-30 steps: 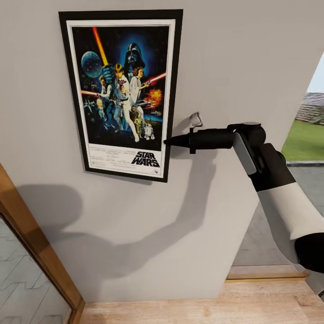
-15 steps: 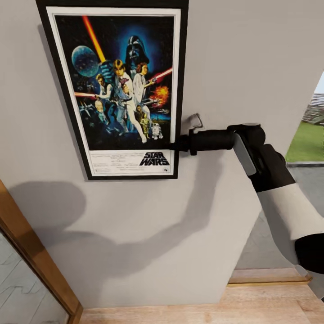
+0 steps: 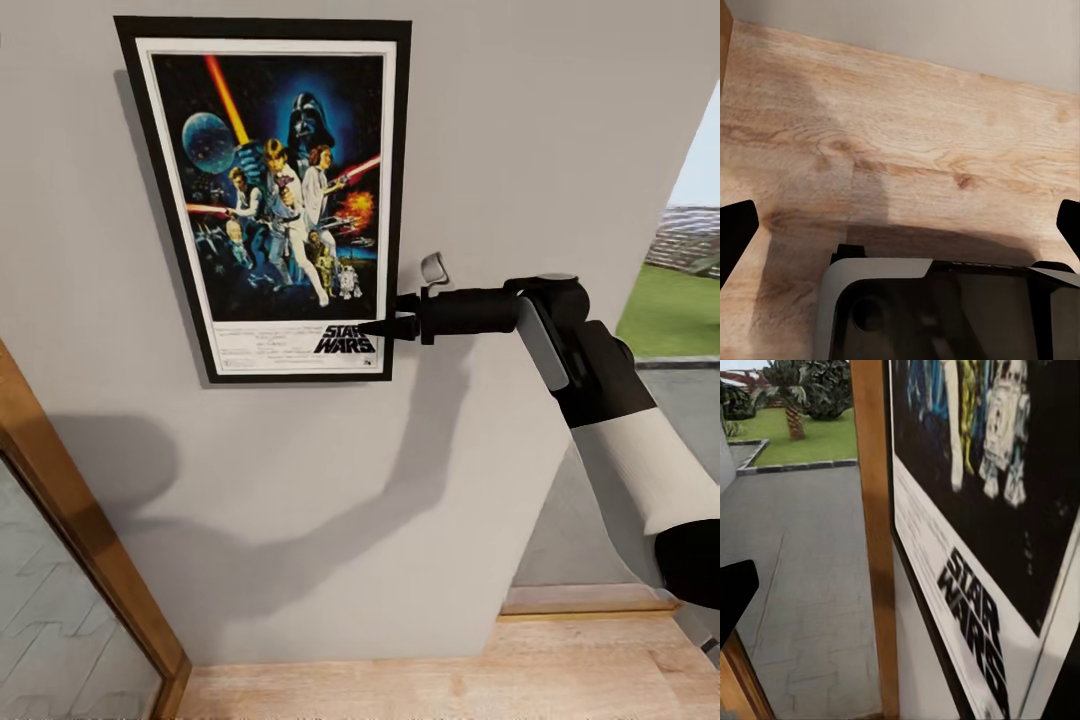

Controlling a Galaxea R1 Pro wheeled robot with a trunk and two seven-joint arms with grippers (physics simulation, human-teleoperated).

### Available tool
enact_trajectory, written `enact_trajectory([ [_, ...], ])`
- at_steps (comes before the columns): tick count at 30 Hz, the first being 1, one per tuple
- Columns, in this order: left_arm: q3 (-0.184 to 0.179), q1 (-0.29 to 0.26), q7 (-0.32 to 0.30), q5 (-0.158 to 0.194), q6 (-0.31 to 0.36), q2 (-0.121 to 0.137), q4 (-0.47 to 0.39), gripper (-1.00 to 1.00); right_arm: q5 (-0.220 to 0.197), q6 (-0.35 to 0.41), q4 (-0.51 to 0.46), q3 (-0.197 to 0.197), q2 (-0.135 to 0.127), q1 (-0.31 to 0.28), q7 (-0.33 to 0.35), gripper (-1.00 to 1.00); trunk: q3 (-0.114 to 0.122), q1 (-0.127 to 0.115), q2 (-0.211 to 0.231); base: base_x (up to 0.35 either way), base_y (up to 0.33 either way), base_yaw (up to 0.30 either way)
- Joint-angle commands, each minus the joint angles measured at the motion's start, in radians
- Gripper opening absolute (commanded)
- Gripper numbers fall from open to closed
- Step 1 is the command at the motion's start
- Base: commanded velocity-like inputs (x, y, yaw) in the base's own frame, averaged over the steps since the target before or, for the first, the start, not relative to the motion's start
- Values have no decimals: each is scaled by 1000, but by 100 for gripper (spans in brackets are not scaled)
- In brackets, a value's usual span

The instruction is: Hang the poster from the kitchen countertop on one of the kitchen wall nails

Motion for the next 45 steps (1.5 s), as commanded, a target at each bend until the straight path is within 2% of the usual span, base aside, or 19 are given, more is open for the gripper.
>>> enact_trajectory([
  [1,2,0,-6,5,1,0,-1,100,-7,7,0,2,-1,-1,-2,100,-2,1,-2,-25,0,0],
  [9,4,0,-7,5,1,0,-2,100,-7,7,0,1,-2,1,1,100,-2,1,-2,-8,0,0],
  [12,4,0,-8,5,1,0,-2,100,-7,6,-26,1,-2,28,2,100,-2,1,-2,-212,0,0],
  [13,4,0,-10,5,0,0,-2,100,-7,4,-114,-4,-6,126,1,100,-2,1,-2,-107,0,0],
  [16,5,0,-10,5,0,0,-4,100,-6,0,-173,-5,-13,226,-1,100,-2,1,-2,-136,0,0],
  [17,7,0,-11,5,0,1,-5,100,-5,-34,-220,-23,-38,390,-2,100,-2,1,-2,-17,0,0],
  [20,7,0,-12,5,0,1,-5,100,-5,-86,-225,-28,-51,470,-2,100,-2,1,-2,-11,0,0],
  [22,7,0,-12,5,0,1,-5,100,-5,-158,-222,-39,-67,585,-4,100,-2,1,-2,-5,0,0],
  [23,7,0,-12,5,0,1,-5,100,-4,-175,-221,-49,-69,615,-5,100,-1,1,-2,-3,0,0],
  [25,7,0,-12,5,0,1,-5,100,-3,-220,-214,-89,-73,705,-12,100,0,1,-2,-2,0,15],
  [28,7,0,-12,6,0,1,-5,100,6,-260,-194,-126,-75,794,-22,100,4,1,-2,-1,0,41],
  [29,7,0,-12,6,0,1,-5,100,17,-291,-172,-143,-76,846,-30,100,5,1,-2,0,0,56],
  [33,4,0,-11,6,0,0,-5,100,62,-401,-64,-164,-75,959,-68,100,11,1,-2,0,0,62],
  [38,0,0,-8,5,1,0,-3,100,82,-486,95,-167,-74,1012,-98,100,19,1,-2,0,0,64],
  [39,-1,0,-7,5,1,0,-2,100,90,-530,180,-167,-72,1023,-104,100,20,1,-2,0,0,52],
  [41,-5,0,-5,3,2,-1,0,100,117,-705,490,-166,-65,1038,-123,100,23,1,-2,0,0,16],
  [42,-5,0,-5,3,2,-1,0,100,119,-720,529,-166,-64,1039,-132,100,25,1,-2,0,0,9],
  [43,-6,0,-4,3,2,-2,1,100,125,-768,690,-166,-48,1041,-227,100,27,1,-2,0,0,2],
  [45,-7,0,-4,3,2,-2,2,100,126,-777,725,-166,-33,1041,-278,100,30,1,-2,0,0,2],
])
